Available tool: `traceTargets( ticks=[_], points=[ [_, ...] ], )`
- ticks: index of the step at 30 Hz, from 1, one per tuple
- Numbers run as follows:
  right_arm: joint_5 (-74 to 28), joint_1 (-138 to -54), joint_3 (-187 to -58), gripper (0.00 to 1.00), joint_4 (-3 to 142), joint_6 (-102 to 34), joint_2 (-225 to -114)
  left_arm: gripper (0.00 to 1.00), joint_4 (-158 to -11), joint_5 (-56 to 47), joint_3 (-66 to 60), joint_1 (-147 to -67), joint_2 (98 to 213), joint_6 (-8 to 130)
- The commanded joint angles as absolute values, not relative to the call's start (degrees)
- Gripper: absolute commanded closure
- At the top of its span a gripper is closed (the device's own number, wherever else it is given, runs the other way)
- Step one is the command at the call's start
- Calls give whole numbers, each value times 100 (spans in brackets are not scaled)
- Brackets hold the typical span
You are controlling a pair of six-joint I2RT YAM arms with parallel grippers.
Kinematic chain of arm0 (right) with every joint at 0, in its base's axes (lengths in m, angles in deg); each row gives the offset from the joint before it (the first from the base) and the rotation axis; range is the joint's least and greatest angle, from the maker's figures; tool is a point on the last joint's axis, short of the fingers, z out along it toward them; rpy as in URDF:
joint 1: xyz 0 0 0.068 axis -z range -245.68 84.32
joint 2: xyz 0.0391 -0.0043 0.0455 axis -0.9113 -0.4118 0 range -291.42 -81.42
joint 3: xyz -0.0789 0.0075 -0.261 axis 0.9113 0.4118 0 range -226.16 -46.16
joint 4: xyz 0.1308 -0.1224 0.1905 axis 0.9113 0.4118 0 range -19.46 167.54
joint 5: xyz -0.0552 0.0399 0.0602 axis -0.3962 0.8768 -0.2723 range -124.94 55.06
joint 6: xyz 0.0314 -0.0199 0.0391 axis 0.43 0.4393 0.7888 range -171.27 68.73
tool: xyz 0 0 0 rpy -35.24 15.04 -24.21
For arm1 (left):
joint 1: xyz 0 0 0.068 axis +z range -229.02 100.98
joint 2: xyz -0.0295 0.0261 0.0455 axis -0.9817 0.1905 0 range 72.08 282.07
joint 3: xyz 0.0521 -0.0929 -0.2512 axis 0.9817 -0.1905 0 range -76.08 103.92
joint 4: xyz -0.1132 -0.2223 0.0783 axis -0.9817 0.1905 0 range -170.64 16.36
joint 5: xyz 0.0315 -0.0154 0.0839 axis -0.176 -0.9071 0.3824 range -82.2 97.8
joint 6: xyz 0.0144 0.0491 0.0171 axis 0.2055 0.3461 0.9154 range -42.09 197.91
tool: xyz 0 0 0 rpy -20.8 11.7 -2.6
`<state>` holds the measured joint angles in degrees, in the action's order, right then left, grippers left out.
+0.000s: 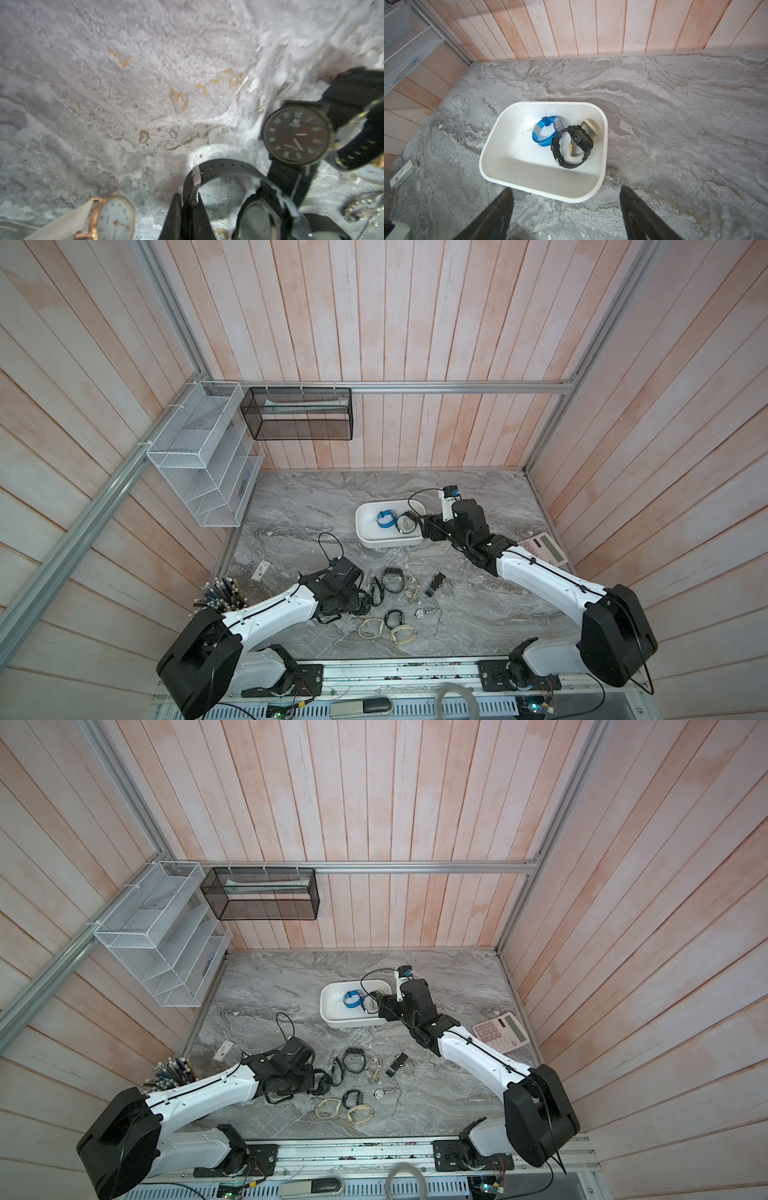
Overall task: Put the watch into the storage box
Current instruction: Pick up the watch at the center of the board, then place the watch in the storage box.
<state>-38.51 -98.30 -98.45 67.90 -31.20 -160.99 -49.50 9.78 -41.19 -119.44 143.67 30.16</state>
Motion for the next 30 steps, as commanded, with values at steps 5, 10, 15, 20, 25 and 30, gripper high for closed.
traceTargets(
  ticks=[5, 10, 15, 20, 25, 30],
  points=[
    [-3924, -9750, -9709, 18, 6800, -3149, -15848, 100, -5043, 1115, -2850, -11486, 14324, 3720],
    [-3924, -9681, -9587, 18, 6858, -3144, -15674, 100, -5201, 1124, -1598, -11151, 15276, 4432],
    [-3923, -9602, -9347, 18, 6884, -3093, -15393, 100, -5453, 970, -444, -10745, 16369, 4974],
    [-3924, -9548, -9178, 18, 6950, -3038, -15202, 100, -5528, 939, 291, -10514, 17230, 5193],
    [-3918, -9510, -9040, 18, 7019, -2985, -15066, 100, -5604, 934, 759, -10491, 17845, 5231],
    [-3852, -9503, -8872, 18, 7024, -2874, -14960, 100, -5666, 1035, 1057, -10446, 18426, 5195]
  ],
)
